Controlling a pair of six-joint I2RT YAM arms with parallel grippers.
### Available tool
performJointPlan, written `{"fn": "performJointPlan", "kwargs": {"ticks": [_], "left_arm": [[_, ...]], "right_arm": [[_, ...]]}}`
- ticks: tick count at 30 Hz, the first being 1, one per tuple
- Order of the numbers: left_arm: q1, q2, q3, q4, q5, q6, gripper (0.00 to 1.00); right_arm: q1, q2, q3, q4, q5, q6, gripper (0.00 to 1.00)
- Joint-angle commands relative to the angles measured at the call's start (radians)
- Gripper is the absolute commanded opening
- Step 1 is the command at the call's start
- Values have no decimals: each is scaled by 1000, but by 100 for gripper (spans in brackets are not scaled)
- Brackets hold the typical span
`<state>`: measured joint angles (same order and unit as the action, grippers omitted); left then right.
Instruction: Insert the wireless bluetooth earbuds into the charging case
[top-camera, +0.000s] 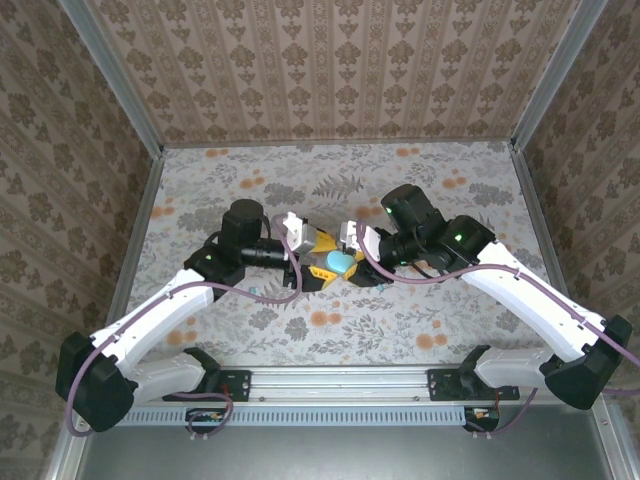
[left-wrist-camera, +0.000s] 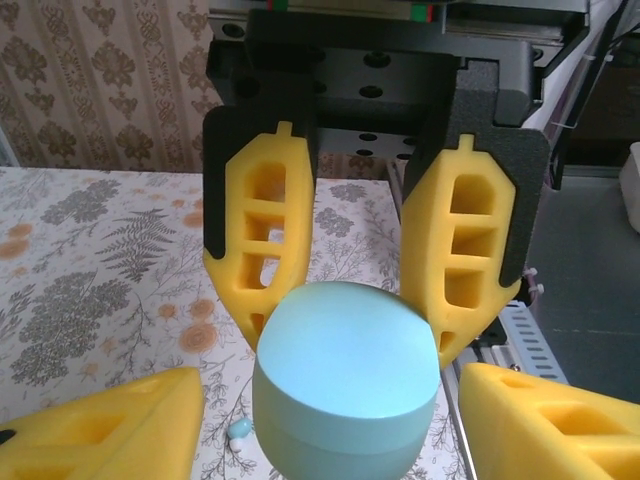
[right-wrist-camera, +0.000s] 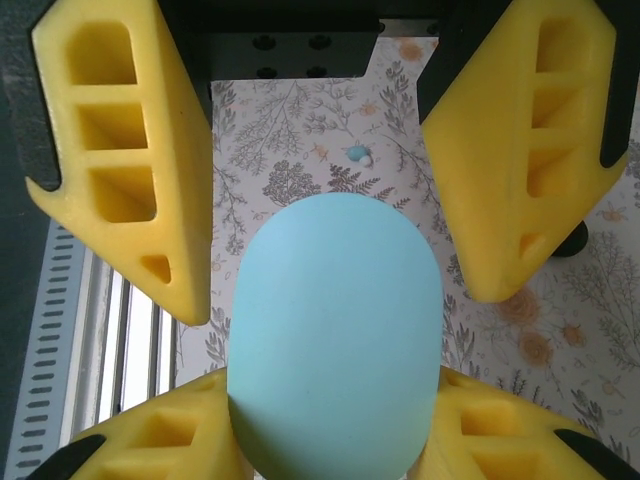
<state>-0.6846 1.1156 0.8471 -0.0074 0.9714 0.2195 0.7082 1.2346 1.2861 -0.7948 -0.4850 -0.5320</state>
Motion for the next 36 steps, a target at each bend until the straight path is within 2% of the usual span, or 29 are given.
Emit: {"fn": "performJointPlan", "kwargs": {"ticks": [1, 8, 17, 31, 36], "left_arm": [[8, 6, 36, -17, 48, 49, 67], [10, 13, 46, -54, 48, 67, 63], [13, 14, 47, -48, 54, 60, 54], [15, 27, 47, 1, 64, 21, 57], [14, 36, 55, -11, 72, 21, 52]], "right_arm": [[5, -23, 42, -26, -45, -5, 32], [5, -15, 55, -27, -61, 1, 32], [5, -8, 56, -32, -63, -1, 32], [5, 8, 55, -38, -50, -7, 32], [5, 6, 54, -38, -56, -9, 32]]}}
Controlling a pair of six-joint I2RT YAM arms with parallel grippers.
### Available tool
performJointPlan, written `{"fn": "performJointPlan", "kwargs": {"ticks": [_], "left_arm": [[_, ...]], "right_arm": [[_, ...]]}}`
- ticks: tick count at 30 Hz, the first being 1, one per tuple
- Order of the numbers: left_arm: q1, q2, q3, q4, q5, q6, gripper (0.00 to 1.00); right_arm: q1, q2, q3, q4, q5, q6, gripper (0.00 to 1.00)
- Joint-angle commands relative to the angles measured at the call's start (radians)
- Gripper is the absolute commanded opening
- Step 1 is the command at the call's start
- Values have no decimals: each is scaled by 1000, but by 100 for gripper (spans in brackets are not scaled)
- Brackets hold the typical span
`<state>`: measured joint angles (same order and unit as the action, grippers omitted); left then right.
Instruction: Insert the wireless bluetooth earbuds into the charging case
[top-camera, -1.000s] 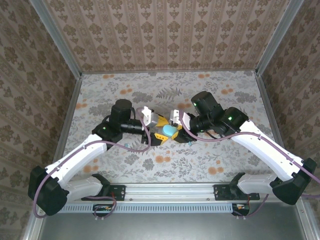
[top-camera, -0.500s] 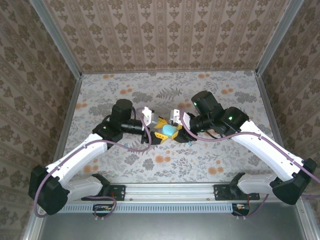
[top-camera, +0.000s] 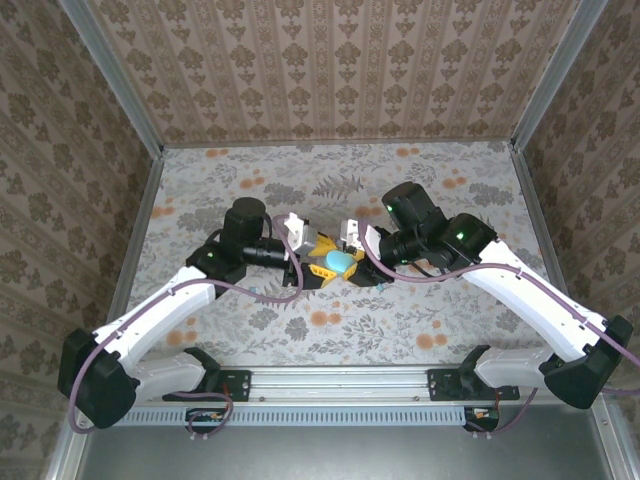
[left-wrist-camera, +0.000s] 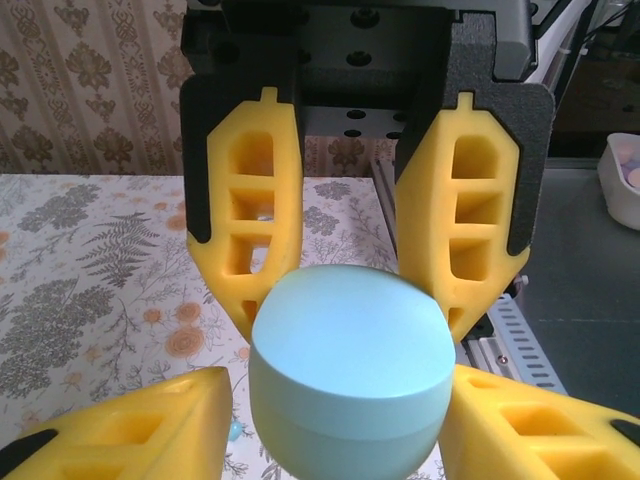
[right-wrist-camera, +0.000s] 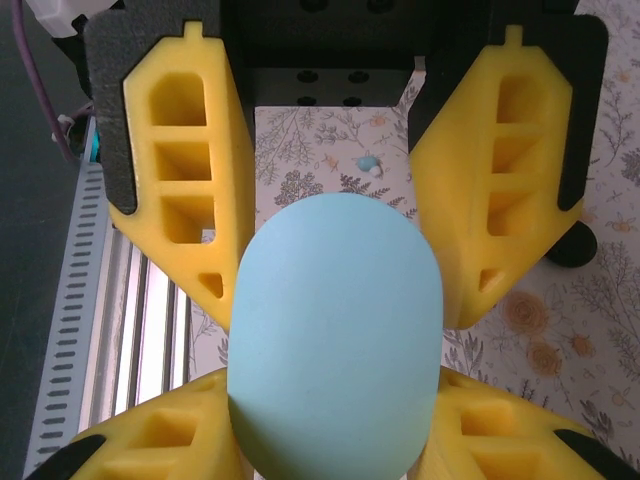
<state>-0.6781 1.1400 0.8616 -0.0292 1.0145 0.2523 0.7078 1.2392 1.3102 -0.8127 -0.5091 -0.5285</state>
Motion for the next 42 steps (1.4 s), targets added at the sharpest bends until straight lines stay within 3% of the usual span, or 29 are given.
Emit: {"fn": "performJointPlan", "kwargs": {"ticks": [1, 9, 16, 20, 31, 42], "left_arm": [[8, 13, 45, 7, 32, -9, 50], [8, 20, 51, 15, 40, -20, 29], [30, 4, 0, 77, 8, -95, 22], [66, -21, -76, 217, -25, -212, 21], [112, -81, -186, 432, -176, -427, 19], [109, -122, -222, 545, -198, -567, 19]], "right_arm": [[5, 1, 31, -18, -34, -11, 31], [5, 2, 29, -1, -39, -1, 36], [-2, -42, -7, 88, 23, 70, 66], [-21, -83, -28, 147, 86, 156, 75], [-117, -147, -156, 435, 91, 587, 82], [-112, -75, -210, 657, -112, 679, 80]]}}
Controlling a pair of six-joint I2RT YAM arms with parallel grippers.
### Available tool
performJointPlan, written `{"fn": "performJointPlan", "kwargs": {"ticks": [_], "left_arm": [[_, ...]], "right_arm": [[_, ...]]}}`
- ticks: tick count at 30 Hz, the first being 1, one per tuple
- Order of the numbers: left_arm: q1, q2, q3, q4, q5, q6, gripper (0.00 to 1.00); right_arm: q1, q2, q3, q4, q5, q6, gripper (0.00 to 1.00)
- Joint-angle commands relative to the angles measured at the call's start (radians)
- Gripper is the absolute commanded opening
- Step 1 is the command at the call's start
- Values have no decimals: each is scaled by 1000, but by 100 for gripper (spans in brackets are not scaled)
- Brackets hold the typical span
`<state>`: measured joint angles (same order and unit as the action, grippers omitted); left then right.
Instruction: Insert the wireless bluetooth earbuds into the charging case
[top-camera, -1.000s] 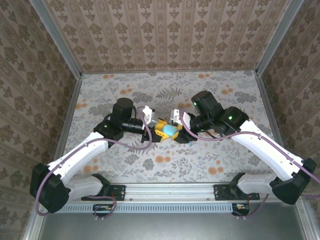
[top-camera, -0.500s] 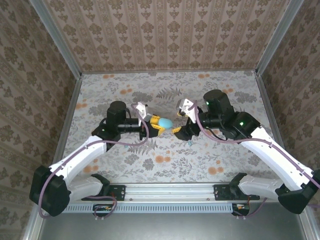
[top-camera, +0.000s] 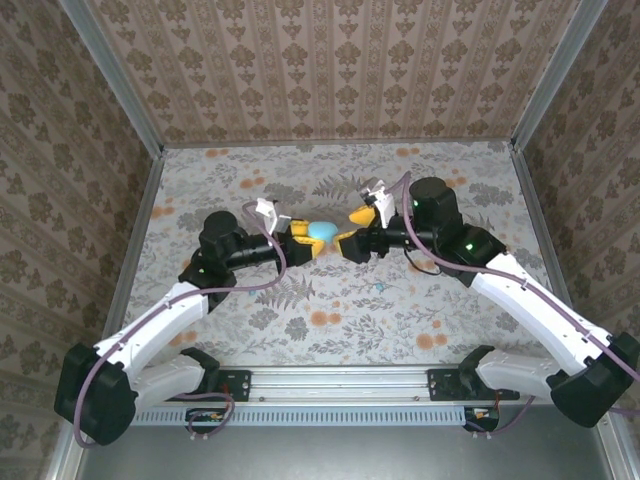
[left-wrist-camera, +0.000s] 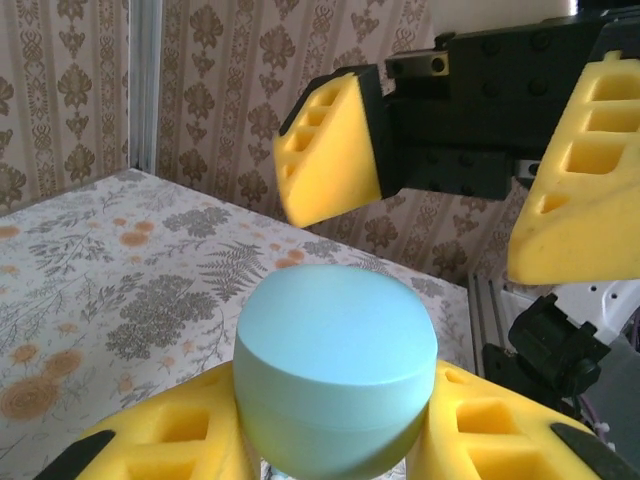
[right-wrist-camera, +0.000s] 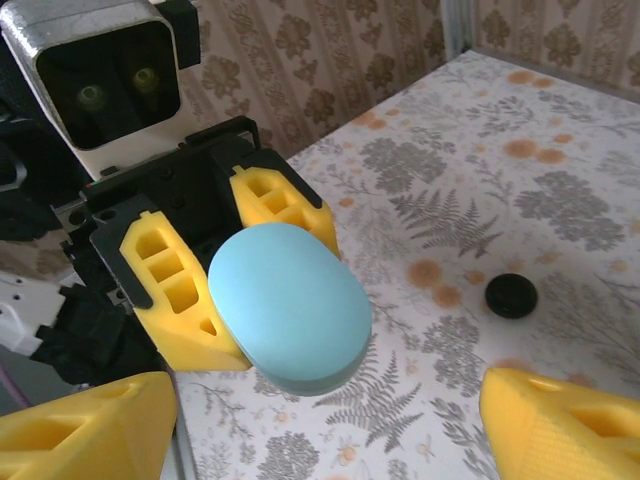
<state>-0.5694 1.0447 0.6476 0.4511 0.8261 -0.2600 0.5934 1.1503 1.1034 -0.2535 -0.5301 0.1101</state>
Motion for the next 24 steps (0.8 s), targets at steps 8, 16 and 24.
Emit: {"fn": "performJointPlan", "kwargs": {"ticks": [8, 16, 24], "left_arm": [[-3, -26, 5, 76, 15, -77, 19], [-10, -35, 11, 72, 40, -78, 19], [-18, -44, 13, 66, 52, -79, 19]], "right_arm": [[7, 63, 25, 100, -131, 26, 74], [7, 85, 36, 108, -109, 24, 72], [0, 99, 71, 68, -34, 3, 71]]}}
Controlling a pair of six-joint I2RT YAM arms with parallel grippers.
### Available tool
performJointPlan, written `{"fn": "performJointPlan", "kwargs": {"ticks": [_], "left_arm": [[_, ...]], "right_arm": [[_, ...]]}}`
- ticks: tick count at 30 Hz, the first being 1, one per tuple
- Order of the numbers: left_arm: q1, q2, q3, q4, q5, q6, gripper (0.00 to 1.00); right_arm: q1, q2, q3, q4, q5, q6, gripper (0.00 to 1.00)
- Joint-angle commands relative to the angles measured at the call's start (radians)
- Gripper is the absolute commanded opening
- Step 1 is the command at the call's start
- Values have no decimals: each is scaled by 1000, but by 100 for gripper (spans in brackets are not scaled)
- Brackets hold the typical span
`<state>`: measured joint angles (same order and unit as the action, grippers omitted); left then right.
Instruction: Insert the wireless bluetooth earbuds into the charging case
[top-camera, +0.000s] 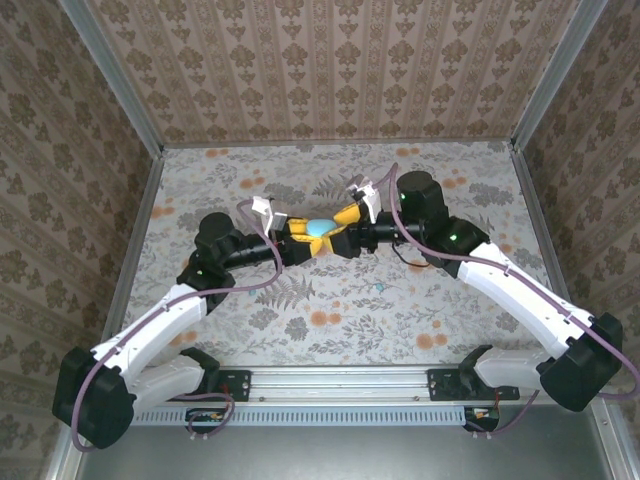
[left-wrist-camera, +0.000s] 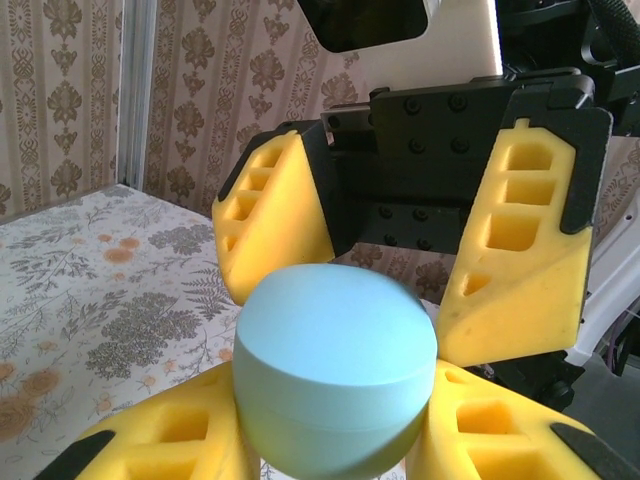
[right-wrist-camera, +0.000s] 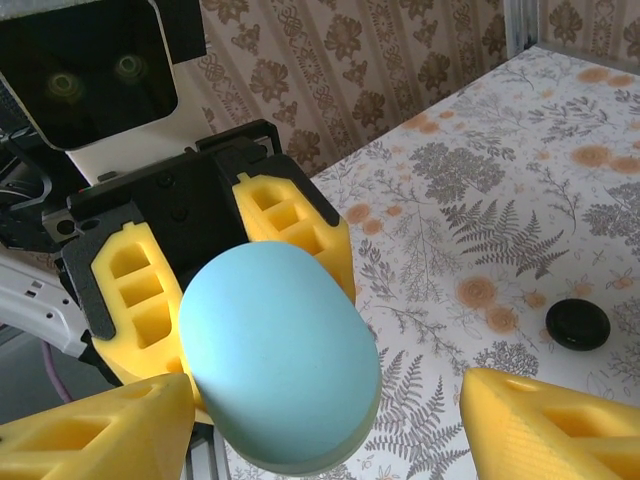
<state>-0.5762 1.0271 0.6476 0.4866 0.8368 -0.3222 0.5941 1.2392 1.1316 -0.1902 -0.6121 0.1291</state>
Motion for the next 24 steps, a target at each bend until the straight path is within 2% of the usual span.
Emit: {"fn": "performJointPlan", "kwargs": {"ticks": [1, 6, 18, 24], "left_arm": [[-11, -31, 13, 27, 43, -16, 19], [-14, -57, 5, 16, 38, -8, 19], [-16, -55, 6, 13, 36, 3, 19], [-13, -69, -9, -32, -20, 33, 19]], "right_arm": [[-5, 9, 44, 3, 58, -15, 71], [-21, 11, 59, 3, 105, -9, 71], [-48, 29, 94, -3, 133, 27, 71], [-59, 14, 92, -15, 129, 54, 71]]}}
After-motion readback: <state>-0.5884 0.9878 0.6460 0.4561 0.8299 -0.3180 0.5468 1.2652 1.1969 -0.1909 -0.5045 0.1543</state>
